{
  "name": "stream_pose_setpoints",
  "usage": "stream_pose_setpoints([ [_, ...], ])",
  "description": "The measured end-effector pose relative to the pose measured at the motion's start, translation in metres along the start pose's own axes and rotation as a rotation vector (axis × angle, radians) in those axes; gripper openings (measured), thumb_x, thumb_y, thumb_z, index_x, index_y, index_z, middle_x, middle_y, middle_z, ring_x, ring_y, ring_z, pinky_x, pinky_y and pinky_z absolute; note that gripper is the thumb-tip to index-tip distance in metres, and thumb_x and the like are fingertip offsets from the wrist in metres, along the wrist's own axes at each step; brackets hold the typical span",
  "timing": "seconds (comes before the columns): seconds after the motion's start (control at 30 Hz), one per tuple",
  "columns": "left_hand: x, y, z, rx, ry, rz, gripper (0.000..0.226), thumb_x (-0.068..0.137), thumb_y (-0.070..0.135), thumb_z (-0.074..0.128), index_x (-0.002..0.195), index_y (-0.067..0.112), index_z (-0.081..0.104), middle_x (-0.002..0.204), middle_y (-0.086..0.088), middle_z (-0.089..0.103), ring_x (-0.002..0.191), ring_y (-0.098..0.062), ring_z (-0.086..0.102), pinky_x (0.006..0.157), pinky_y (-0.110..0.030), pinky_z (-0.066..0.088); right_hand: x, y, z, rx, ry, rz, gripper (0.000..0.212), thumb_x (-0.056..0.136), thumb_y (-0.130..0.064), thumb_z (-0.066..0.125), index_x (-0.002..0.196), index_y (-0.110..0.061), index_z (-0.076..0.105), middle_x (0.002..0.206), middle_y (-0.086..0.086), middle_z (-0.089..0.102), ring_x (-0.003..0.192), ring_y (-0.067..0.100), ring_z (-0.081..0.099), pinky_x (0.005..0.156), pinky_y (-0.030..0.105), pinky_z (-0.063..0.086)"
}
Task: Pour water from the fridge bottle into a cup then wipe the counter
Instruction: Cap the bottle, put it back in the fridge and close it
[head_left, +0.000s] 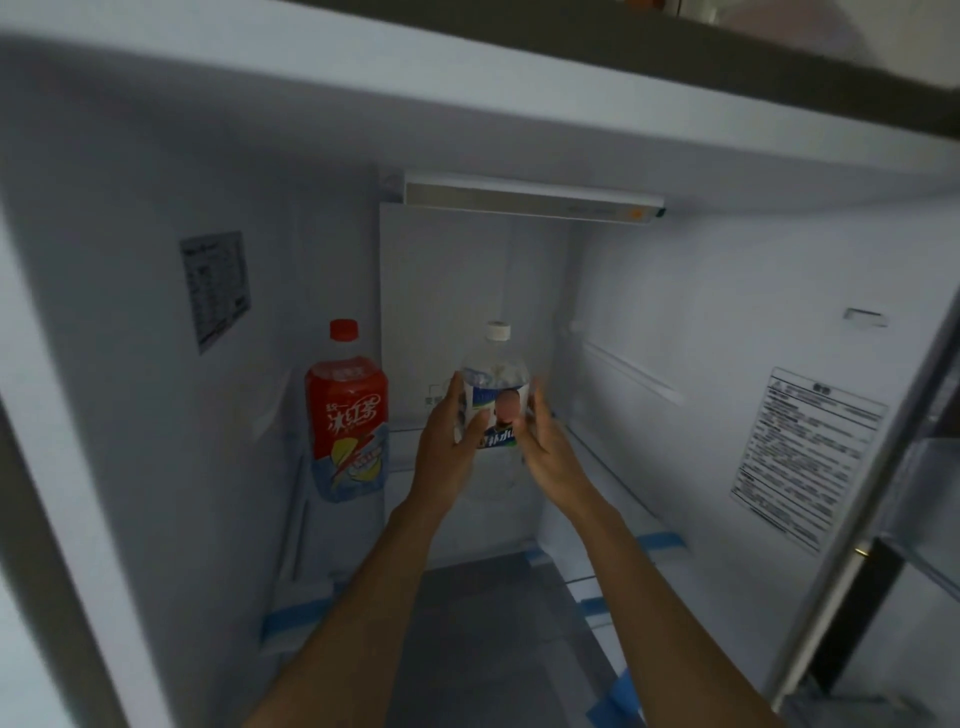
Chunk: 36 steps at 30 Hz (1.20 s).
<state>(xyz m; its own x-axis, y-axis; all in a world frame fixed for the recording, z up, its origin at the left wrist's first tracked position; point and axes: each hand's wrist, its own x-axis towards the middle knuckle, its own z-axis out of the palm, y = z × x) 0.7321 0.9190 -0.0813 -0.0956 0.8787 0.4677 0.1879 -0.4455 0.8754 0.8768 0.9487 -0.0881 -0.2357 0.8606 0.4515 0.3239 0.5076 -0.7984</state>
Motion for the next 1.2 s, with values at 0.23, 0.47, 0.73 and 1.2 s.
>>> stream_pose_setpoints([
  [0.23,-0.061,-0.003,-0.014,0.829,0.072,0.004,0.051,0.102,0.037,0.035,0.146,0.012,0.036,0.149,-0.014,0.041,0.138,-0.032,0.036,0.113,-0.045,0.031,-0.055,-0.013,-0.002,-0.428,0.283,-0.089,0.039,0.099,-0.022,0.048,0.136,-0.009,0.049,0.133,0.014,0.054,0.121,0.03,0.051,0.101,0.038,0.043],
  [0.47,-0.138,0.018,-0.034,1.041,0.003,0.196,0.035,0.09,0.03,0.06,0.118,0.01,0.066,0.122,-0.013,0.065,0.114,-0.038,0.058,0.094,-0.055,0.047,-0.156,-0.047,0.008,-0.724,0.438,-0.106,0.033,0.09,-0.015,0.051,0.118,-0.001,0.063,0.103,0.019,0.066,0.09,0.035,0.063,0.078,0.042,0.055],
  [0.73,-0.244,0.028,-0.059,0.932,-0.186,0.436,0.033,0.083,0.027,0.059,0.107,0.007,0.07,0.103,-0.014,0.071,0.089,-0.037,0.068,0.077,-0.048,0.057,-0.294,-0.089,0.036,-0.956,0.443,0.047,0.042,0.093,-0.031,0.042,0.114,-0.003,0.064,0.102,0.016,0.068,0.091,0.034,0.064,0.075,0.041,0.056],
  [1.2,-0.423,0.067,-0.081,0.78,-0.396,0.475,0.036,0.086,0.022,0.066,0.12,0.009,0.061,0.112,-0.013,0.065,0.099,-0.032,0.063,0.088,-0.048,0.052,-0.511,-0.176,0.063,-1.032,0.48,0.208,0.043,0.096,-0.036,0.038,0.116,-0.009,0.063,0.104,0.008,0.068,0.097,0.021,0.064,0.083,0.026,0.051],
])
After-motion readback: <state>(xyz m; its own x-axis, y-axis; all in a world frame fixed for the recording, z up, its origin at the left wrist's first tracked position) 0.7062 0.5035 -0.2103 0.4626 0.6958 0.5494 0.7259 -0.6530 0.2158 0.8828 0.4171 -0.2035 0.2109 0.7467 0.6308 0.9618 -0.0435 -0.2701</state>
